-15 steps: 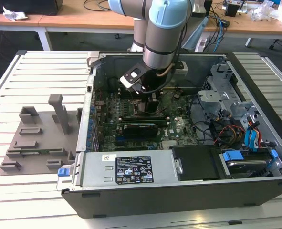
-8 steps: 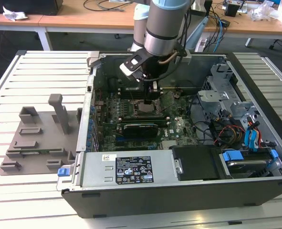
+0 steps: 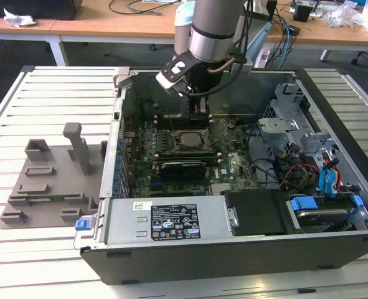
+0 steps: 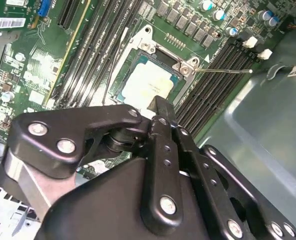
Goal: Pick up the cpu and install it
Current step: 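Place the cpu into insertion slot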
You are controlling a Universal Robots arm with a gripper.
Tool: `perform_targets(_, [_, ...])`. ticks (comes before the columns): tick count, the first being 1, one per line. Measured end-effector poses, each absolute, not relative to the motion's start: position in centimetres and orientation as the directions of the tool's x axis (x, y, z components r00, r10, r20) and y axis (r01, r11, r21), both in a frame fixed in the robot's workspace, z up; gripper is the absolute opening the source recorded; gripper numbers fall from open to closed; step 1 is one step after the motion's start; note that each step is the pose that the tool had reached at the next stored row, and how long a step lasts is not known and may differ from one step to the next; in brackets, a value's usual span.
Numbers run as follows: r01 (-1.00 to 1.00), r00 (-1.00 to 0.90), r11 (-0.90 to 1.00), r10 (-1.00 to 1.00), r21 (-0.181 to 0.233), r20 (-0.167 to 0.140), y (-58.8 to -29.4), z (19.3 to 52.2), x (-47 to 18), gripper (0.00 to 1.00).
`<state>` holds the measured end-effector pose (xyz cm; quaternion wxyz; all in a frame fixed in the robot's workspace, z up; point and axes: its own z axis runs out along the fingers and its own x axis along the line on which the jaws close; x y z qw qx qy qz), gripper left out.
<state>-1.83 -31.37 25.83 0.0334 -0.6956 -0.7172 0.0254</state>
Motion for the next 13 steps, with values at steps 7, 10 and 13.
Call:
perform_targets(7, [0.996, -0.03, 0.031, 0.999, -0.083, 0.013, -31.4, 27.0, -1.8, 0.11])
perform_targets(10, [0.996, -0.03, 0.031, 0.999, -0.083, 0.013, -31.4, 27.4, -1.8, 0.11])
perform_targets(13, [0.996, -0.03, 0.031, 0.999, -0.083, 0.013, -31.4, 28.0, -1.8, 0.11])
